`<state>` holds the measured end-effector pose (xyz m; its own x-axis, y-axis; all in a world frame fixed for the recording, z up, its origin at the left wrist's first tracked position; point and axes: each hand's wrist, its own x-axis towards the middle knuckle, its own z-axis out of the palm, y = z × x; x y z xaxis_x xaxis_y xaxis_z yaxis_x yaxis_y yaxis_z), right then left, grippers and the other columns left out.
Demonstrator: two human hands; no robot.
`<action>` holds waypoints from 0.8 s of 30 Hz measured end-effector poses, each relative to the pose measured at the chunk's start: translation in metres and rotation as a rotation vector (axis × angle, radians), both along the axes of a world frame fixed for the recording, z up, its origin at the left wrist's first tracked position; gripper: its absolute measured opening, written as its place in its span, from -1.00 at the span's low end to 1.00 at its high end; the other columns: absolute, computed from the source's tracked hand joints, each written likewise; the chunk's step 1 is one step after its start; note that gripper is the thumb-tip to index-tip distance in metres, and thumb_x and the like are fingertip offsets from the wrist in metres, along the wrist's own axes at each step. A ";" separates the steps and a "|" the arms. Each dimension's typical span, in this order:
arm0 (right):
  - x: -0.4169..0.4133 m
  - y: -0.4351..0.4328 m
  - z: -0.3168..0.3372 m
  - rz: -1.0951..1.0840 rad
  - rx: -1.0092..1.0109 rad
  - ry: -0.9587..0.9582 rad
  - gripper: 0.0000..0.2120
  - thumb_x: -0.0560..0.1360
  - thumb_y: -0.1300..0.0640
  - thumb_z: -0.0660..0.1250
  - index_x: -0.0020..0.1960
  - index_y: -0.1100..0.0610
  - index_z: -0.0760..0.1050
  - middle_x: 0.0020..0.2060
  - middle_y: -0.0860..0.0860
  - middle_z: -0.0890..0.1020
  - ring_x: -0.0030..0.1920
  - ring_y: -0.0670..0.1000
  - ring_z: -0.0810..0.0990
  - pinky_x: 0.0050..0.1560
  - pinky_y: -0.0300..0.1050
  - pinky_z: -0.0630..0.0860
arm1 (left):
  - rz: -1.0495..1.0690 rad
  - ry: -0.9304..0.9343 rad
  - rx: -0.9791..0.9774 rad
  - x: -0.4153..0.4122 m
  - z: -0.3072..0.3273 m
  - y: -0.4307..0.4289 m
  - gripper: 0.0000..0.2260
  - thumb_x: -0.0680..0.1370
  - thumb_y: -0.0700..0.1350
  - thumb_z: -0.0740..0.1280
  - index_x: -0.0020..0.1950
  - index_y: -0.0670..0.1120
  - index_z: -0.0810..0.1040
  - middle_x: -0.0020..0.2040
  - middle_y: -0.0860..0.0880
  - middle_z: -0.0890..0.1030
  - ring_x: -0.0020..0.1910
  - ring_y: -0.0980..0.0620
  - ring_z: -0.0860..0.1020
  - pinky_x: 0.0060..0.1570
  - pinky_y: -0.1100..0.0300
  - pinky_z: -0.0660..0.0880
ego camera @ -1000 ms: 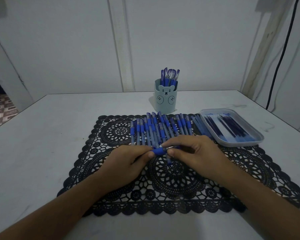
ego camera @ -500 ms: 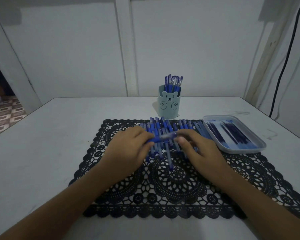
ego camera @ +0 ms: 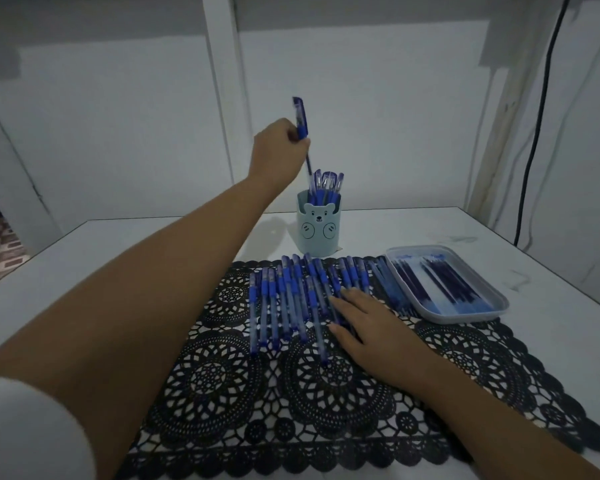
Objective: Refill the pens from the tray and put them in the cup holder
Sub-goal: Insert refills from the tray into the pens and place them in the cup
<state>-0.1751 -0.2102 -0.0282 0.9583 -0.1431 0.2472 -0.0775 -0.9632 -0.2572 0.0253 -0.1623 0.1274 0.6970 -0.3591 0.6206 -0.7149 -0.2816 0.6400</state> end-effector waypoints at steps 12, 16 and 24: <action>0.001 -0.003 -0.002 0.022 0.021 -0.017 -0.50 0.59 -0.08 0.05 0.48 0.05 0.11 0.47 -0.04 0.14 0.46 -0.07 0.06 0.41 -0.26 -0.05 | 0.084 0.043 0.293 0.015 -0.052 0.009 -0.77 0.55 -0.08 0.23 0.10 -0.16 0.56 0.09 -0.06 0.58 -0.05 0.06 0.48 -0.06 0.24 0.36; 0.001 -0.002 -0.003 0.022 0.006 -0.024 -0.50 0.59 -0.07 0.06 0.48 0.05 0.12 0.47 -0.03 0.15 0.46 -0.05 0.08 0.41 -0.25 -0.03 | 0.147 0.077 0.423 0.004 -0.078 0.057 -0.78 0.55 -0.02 0.21 0.07 -0.10 0.55 0.03 -0.04 0.58 -0.03 -0.01 0.52 -0.01 0.12 0.44; 0.001 0.000 -0.002 0.031 -0.020 -0.050 -0.52 0.59 -0.04 0.08 0.47 0.07 0.15 0.44 -0.03 0.20 0.43 -0.06 0.14 0.28 -0.40 -0.07 | 0.170 0.259 0.820 -0.035 -0.125 0.115 -0.79 0.54 0.06 0.22 -0.02 -0.08 0.44 -0.12 0.01 0.53 -0.12 0.03 0.50 -0.12 0.13 0.44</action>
